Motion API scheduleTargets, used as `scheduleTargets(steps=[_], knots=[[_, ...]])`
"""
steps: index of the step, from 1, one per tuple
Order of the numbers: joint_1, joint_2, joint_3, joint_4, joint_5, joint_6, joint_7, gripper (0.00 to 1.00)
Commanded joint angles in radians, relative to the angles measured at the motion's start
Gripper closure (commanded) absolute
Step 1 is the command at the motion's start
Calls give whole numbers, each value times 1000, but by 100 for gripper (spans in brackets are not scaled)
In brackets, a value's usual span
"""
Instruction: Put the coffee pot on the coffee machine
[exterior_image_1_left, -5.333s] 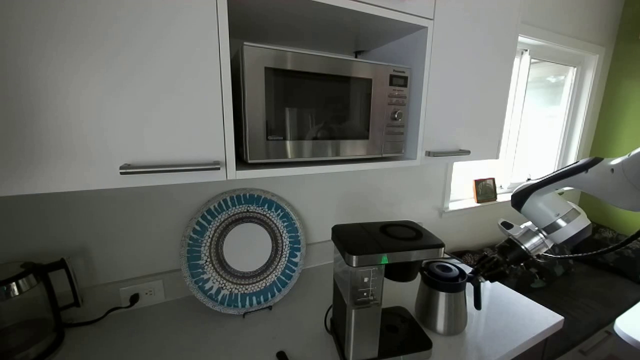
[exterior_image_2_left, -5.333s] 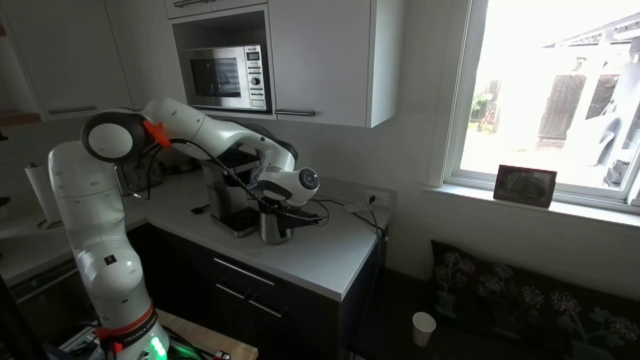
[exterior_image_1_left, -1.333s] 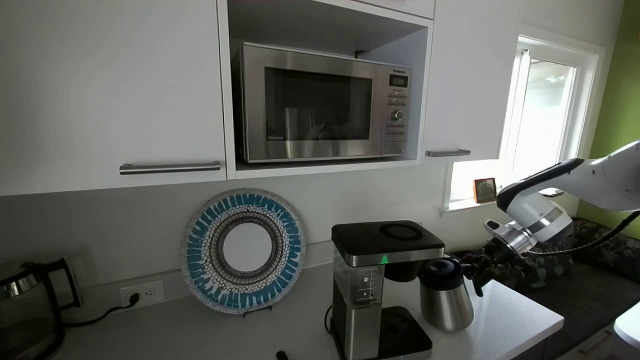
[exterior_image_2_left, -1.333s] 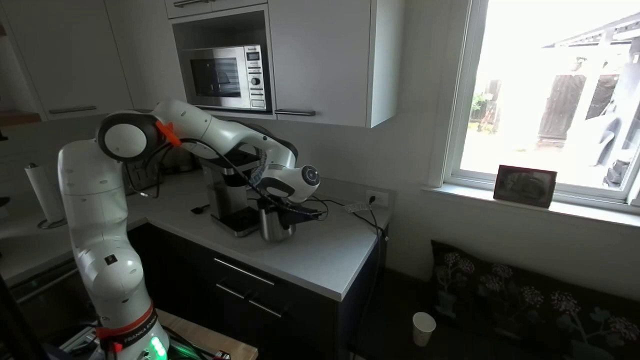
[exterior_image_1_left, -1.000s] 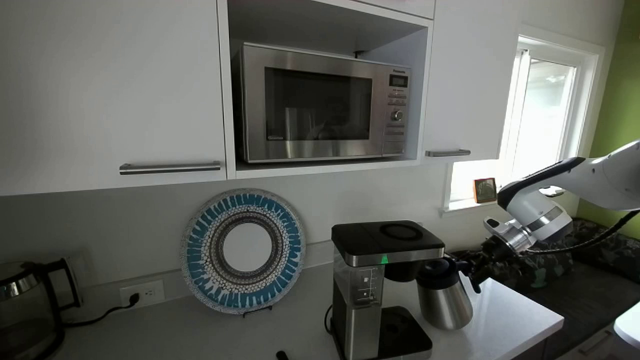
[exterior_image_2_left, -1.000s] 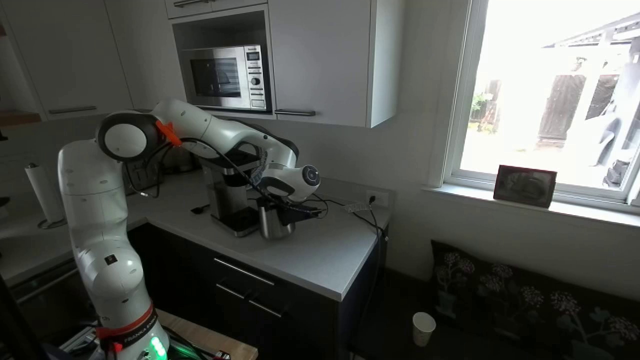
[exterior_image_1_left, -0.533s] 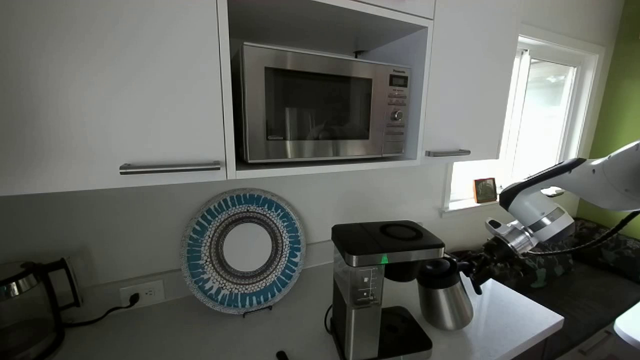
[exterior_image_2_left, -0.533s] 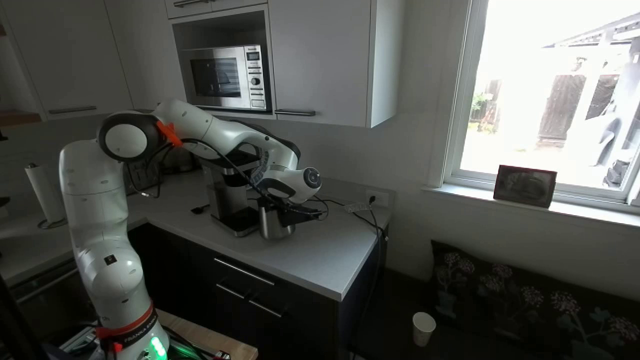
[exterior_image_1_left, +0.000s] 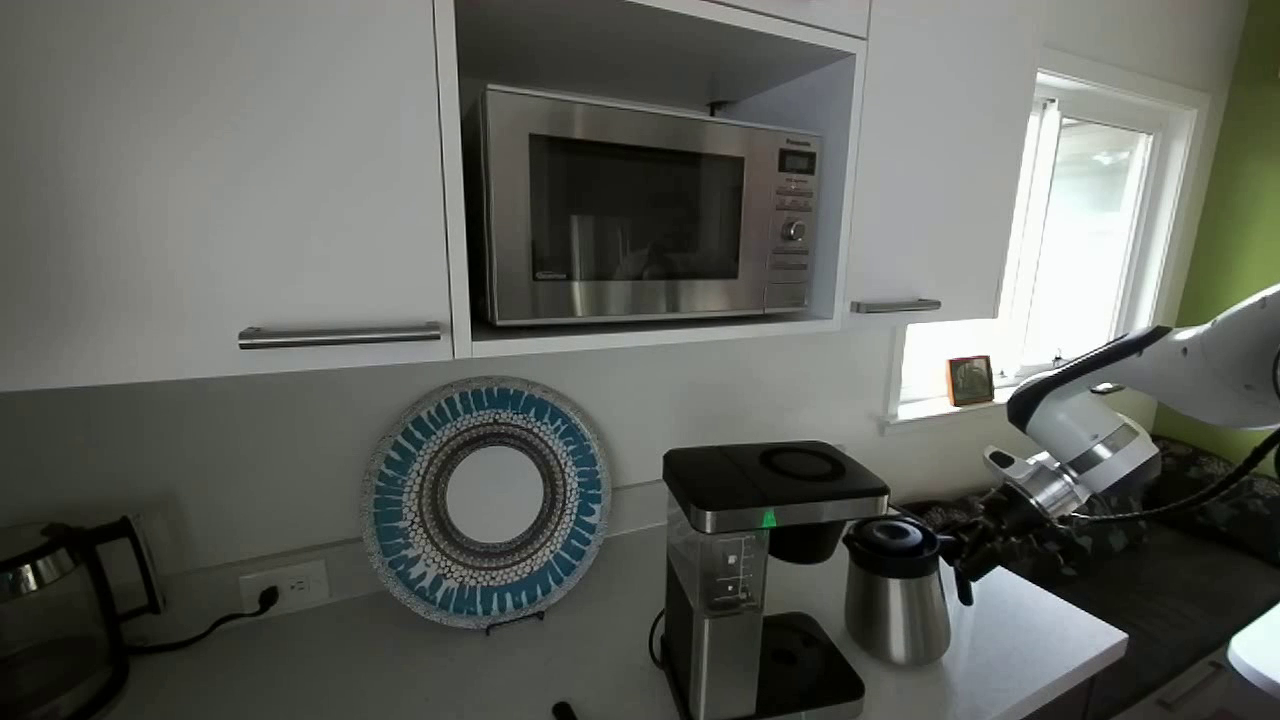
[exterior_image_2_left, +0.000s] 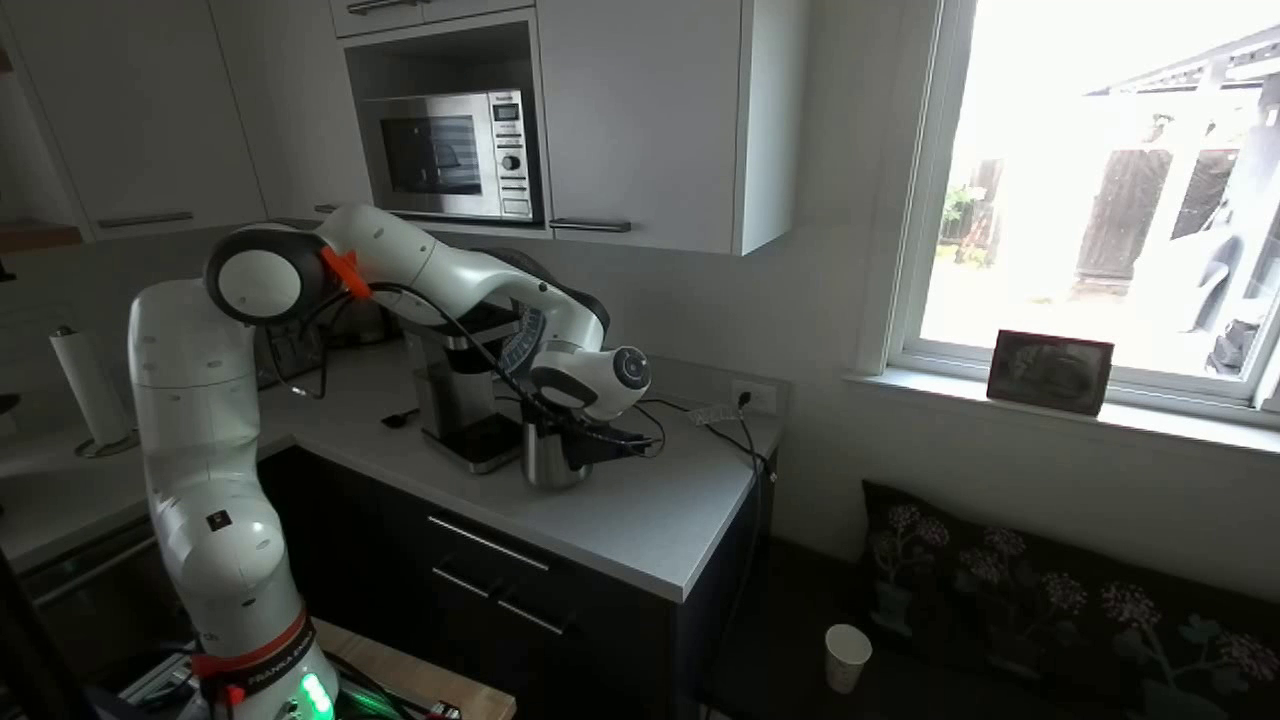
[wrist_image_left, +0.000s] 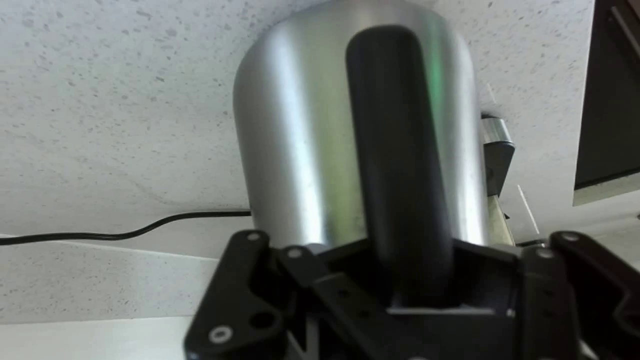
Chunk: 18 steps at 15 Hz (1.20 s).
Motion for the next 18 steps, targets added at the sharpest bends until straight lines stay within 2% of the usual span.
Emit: scheduleTargets(steps=[1,5,6,8,15,16,17,18], knots=[[-3,5,-1,1,-31,14,36,100],[-1,-3,0,-4,-55,34,72,100],[-1,-4,0,-5,-59,41,78,80],[-2,-5,1,-3,-67,47,91,69],[3,-36,9,-4,-56,37,108,16],[5,-39,10,-4,-56,36,112,14],[6,-40,12,-3,-56,34,115,35],[7,-40,13,-3,-57,33,113,46]])
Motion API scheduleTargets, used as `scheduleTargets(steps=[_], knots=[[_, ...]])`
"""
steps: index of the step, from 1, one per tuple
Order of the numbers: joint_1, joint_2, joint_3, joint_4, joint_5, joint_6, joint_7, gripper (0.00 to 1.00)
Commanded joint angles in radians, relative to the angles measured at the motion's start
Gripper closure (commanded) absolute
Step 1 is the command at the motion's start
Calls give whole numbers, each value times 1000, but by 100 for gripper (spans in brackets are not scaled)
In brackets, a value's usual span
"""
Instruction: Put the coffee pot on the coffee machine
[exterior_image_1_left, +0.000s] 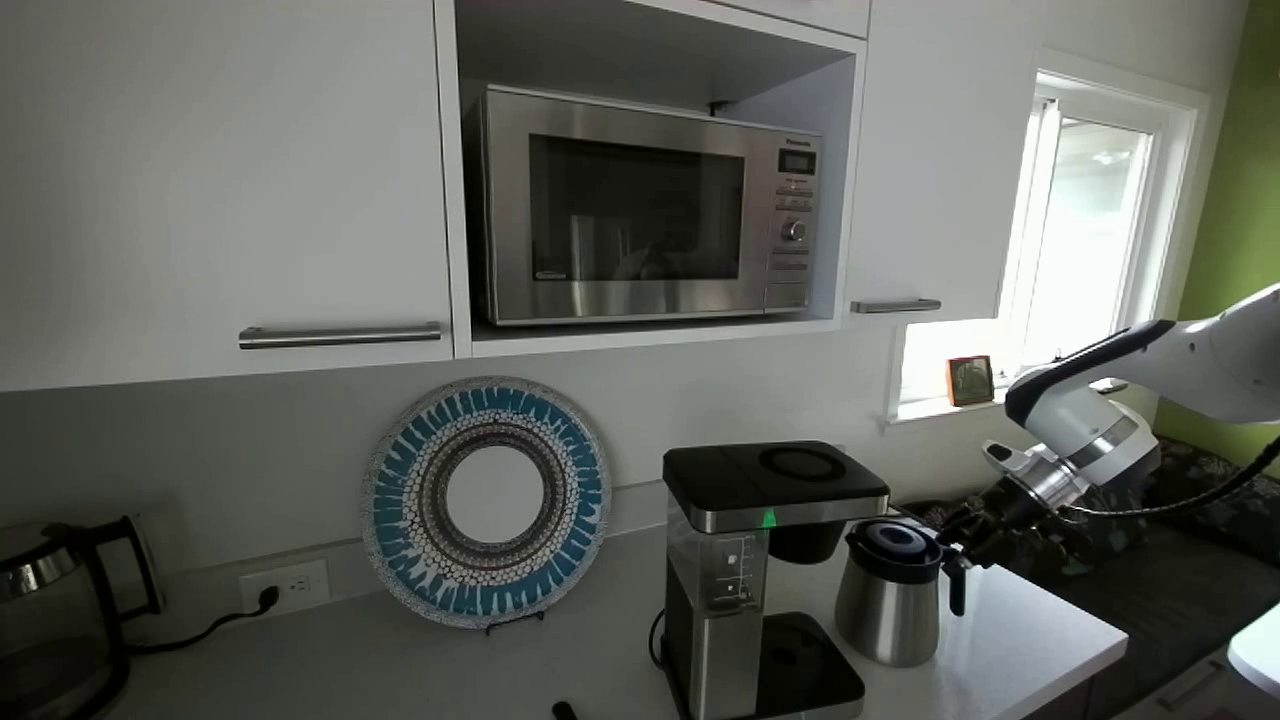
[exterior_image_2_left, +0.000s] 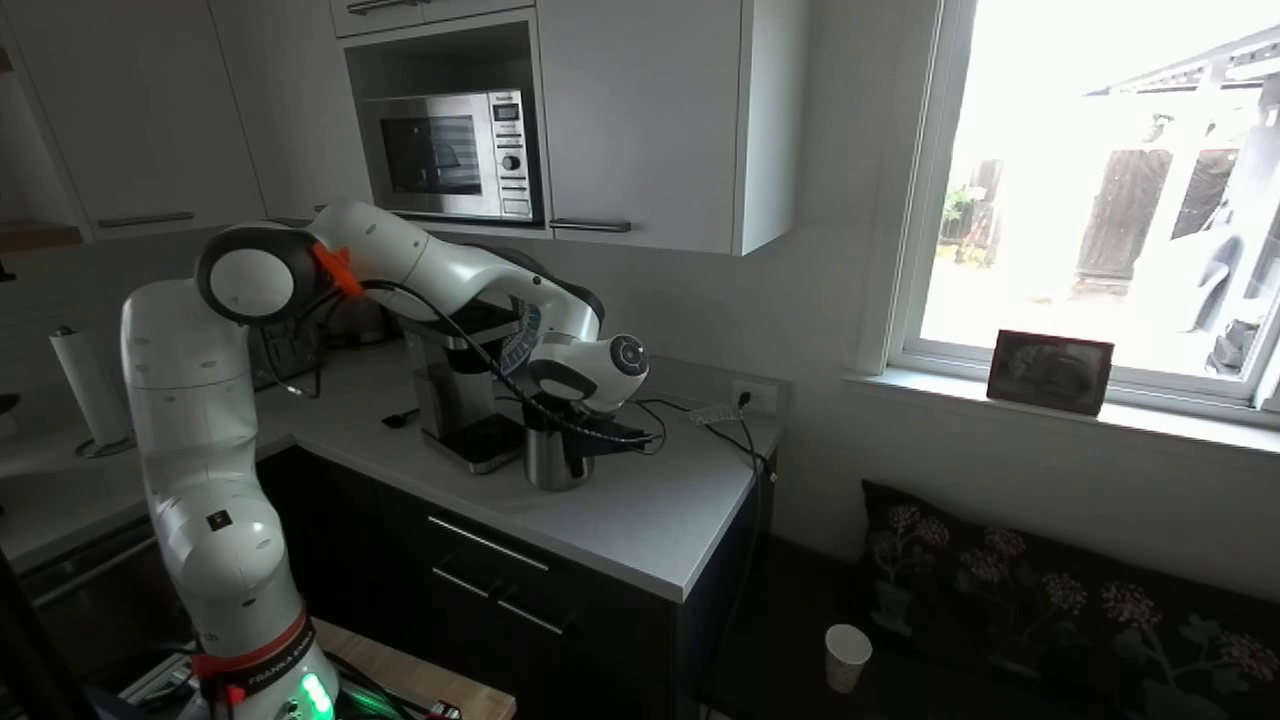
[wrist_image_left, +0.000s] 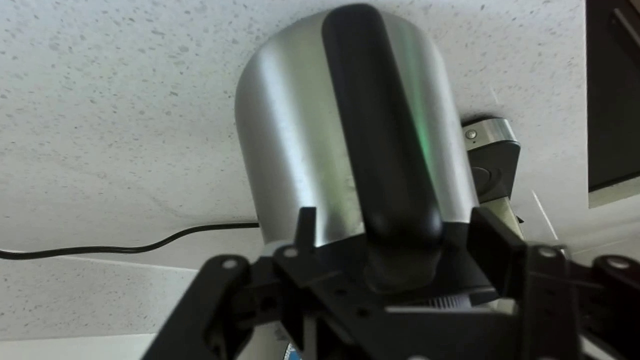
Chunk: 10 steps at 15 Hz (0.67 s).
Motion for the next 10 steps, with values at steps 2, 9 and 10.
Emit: scheduleTargets(steps=[2,9,10], knots=[[3,-17,6,-4,-8,-6,16,52],[-1,-22,5,-1,-9,-33,13,92],[-2,-16,5,3,-7,-43,9,92]])
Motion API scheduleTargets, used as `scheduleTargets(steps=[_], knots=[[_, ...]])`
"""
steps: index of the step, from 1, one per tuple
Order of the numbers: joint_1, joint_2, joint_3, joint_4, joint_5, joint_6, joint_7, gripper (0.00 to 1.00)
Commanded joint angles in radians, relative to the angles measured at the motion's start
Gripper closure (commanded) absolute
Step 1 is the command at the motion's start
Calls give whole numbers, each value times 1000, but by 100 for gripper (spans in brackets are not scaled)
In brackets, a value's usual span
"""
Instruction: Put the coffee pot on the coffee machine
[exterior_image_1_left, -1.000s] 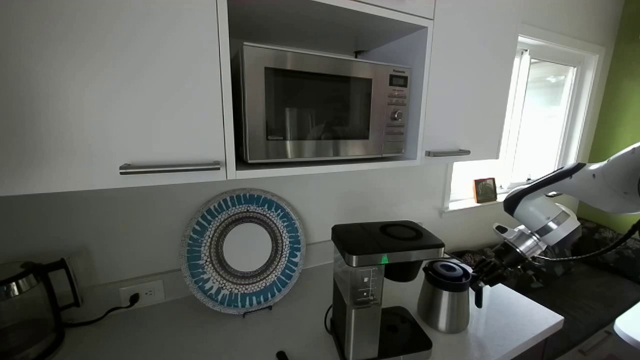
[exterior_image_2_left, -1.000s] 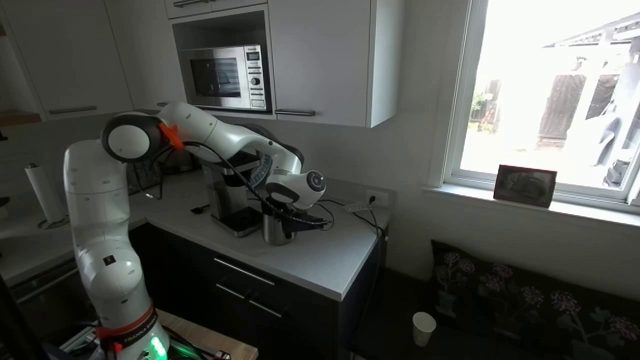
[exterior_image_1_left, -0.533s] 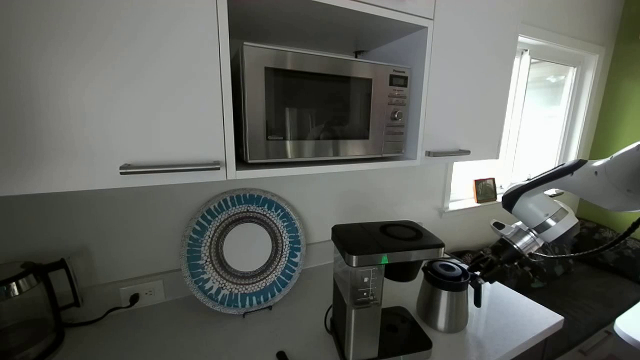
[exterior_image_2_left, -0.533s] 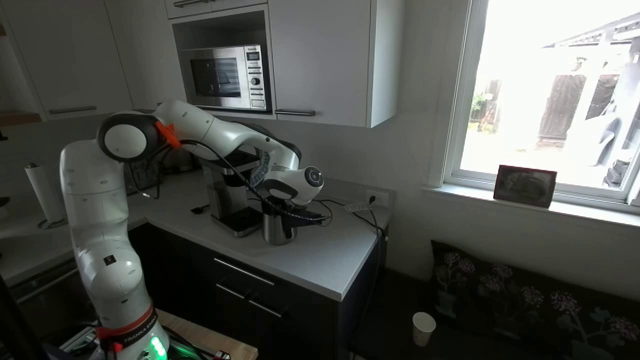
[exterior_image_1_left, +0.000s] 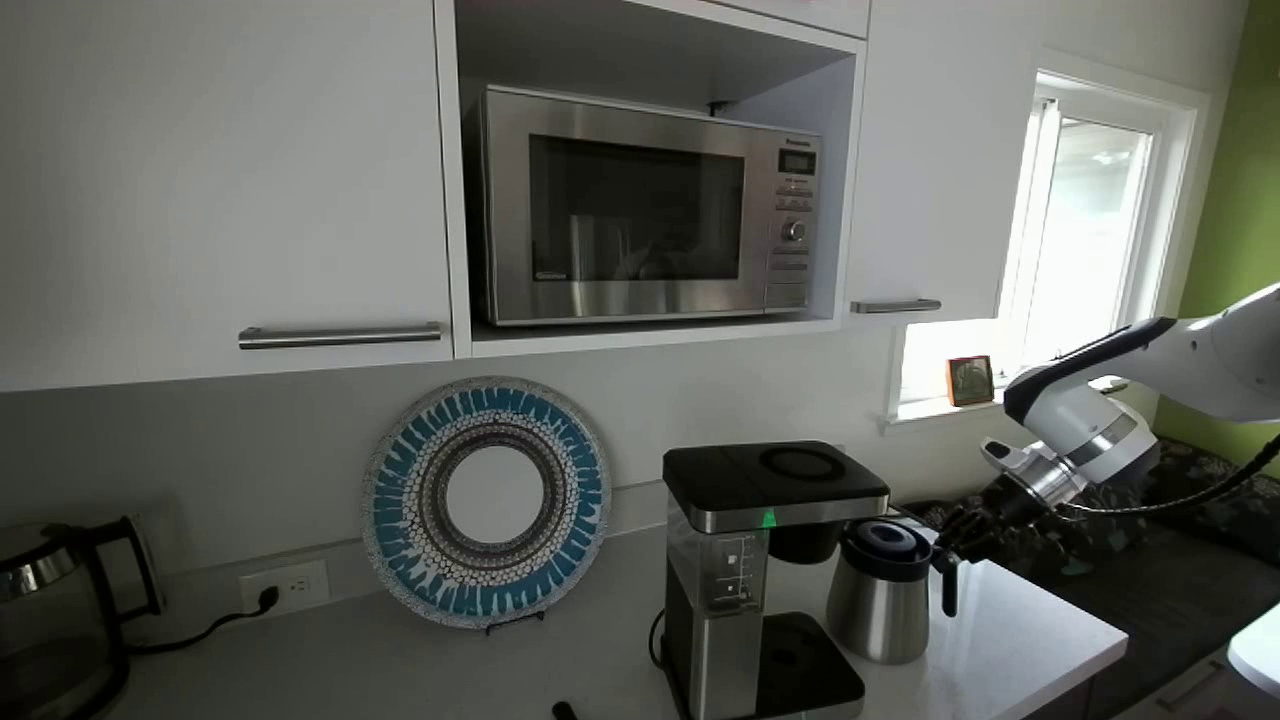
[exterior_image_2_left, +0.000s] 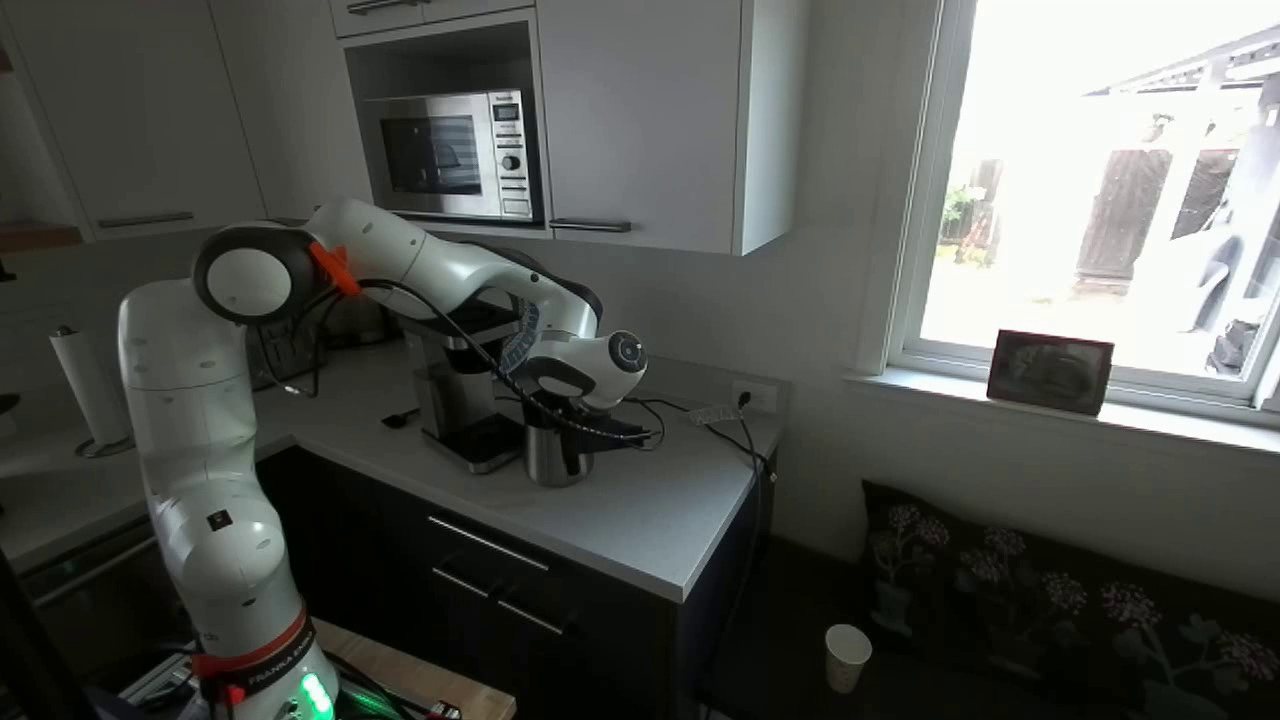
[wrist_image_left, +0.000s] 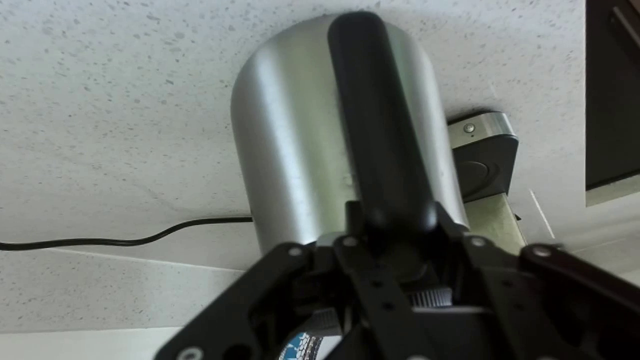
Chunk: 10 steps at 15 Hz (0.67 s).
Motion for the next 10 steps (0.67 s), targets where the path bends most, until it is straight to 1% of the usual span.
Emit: scheduleTargets(steps=[1,6,10], knots=[[-7,-4,0,7,0,-63,2,92],[-15,2,0,14,67,-167,-37,92],[-19,8,-4,19,88,-178,-54,92]])
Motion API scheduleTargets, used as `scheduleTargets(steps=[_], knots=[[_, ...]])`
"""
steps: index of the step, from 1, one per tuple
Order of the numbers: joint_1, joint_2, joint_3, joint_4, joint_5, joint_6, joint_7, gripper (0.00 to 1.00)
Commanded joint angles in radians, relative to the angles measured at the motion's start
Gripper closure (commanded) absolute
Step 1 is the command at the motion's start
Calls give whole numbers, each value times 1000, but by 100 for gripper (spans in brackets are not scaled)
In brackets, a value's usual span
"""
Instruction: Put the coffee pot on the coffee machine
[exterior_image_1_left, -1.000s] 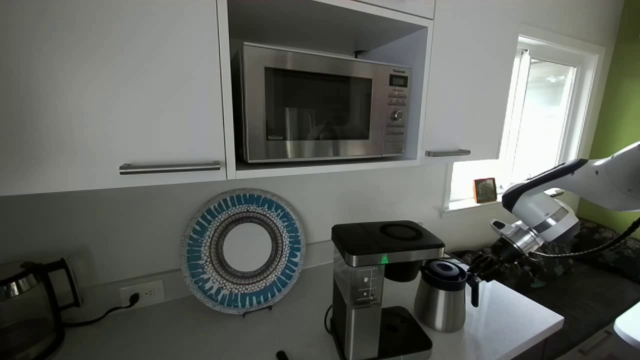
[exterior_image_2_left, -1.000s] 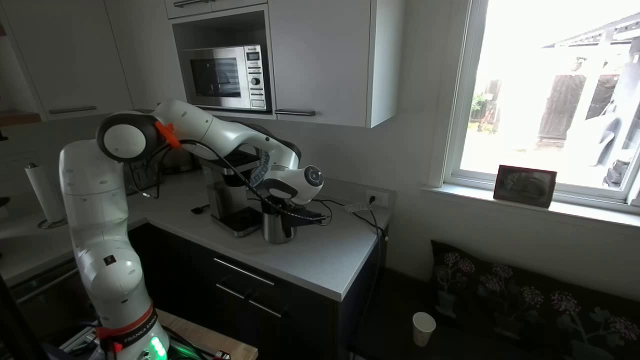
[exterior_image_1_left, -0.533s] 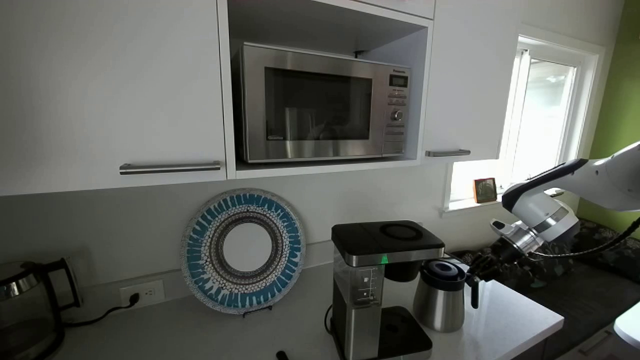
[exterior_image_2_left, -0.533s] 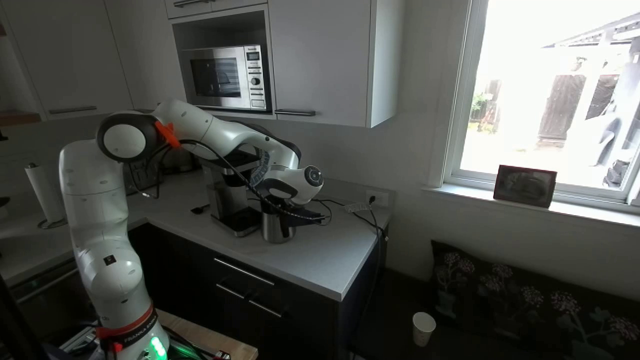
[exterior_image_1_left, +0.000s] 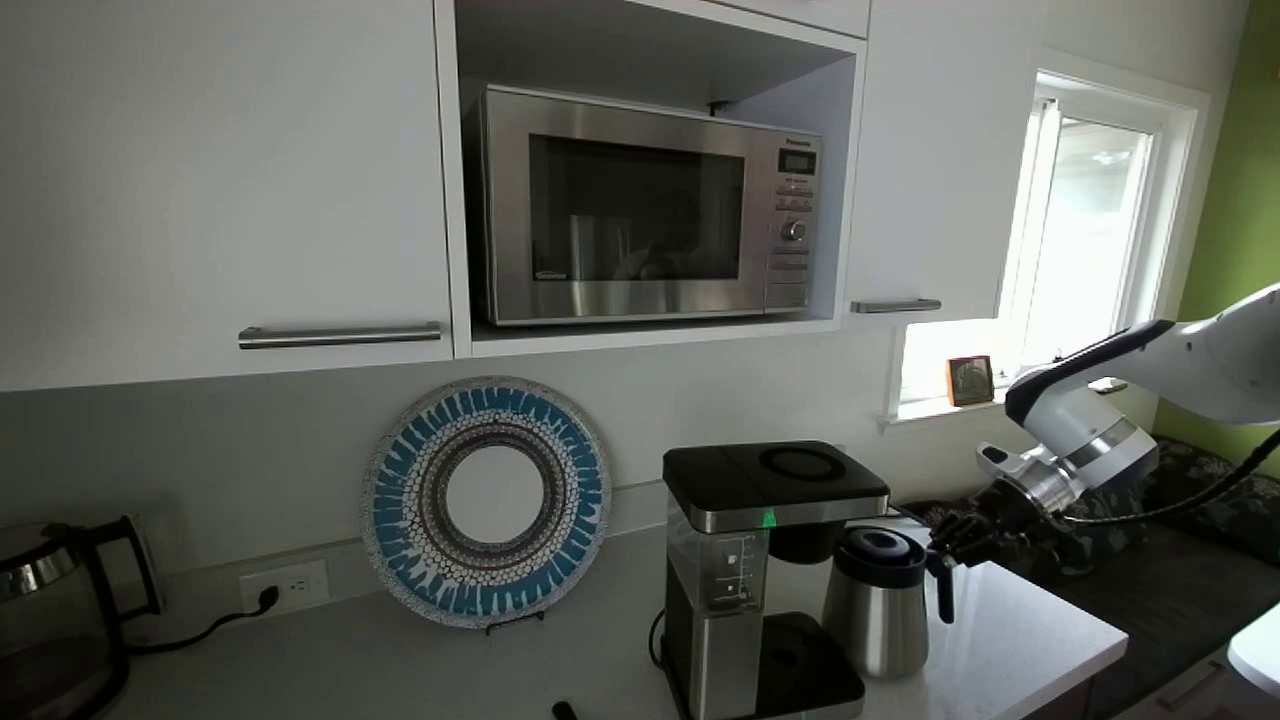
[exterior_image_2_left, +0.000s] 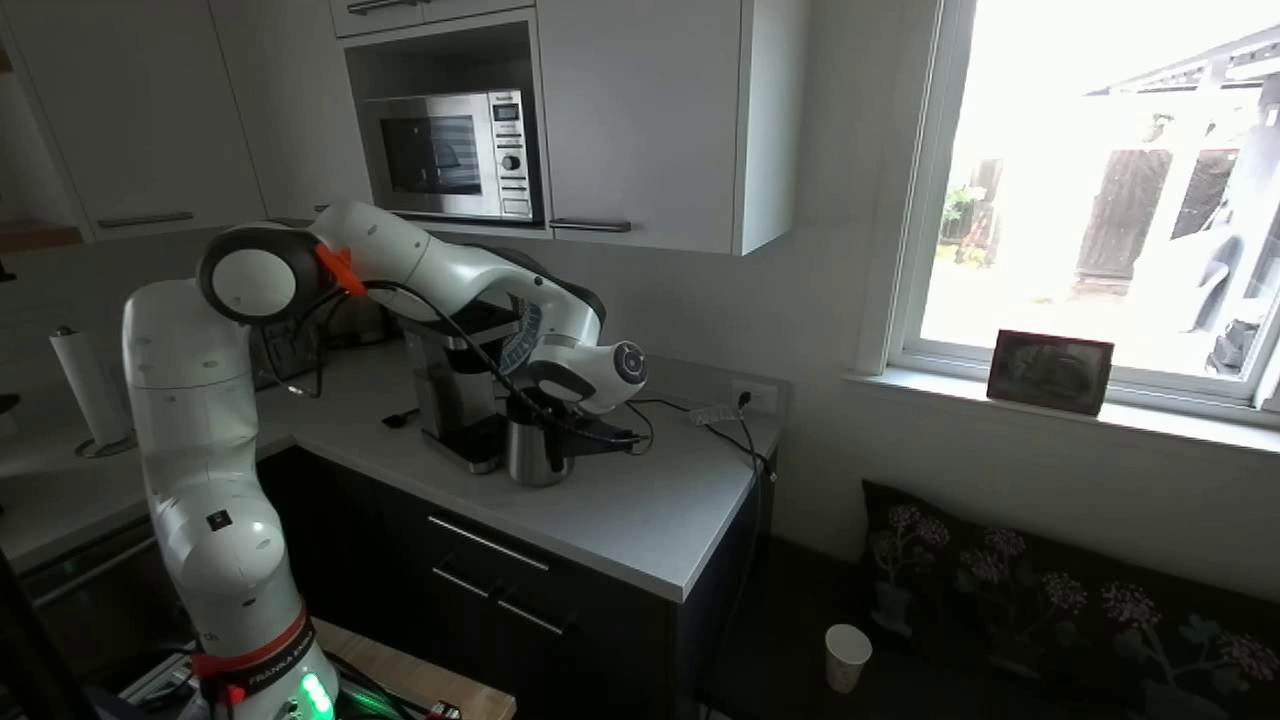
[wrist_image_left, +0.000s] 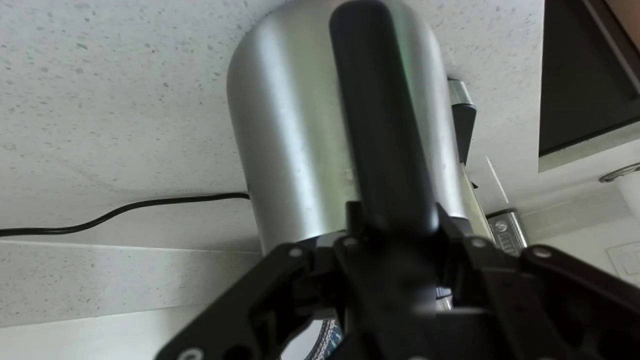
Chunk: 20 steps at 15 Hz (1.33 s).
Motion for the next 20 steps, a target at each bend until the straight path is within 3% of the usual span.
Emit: scheduleTargets(steps=[1,20], knots=[[-15,-9,-4,19,48,-55,-28,92],[-14,-57,-11,35,100,-109,-79,92]])
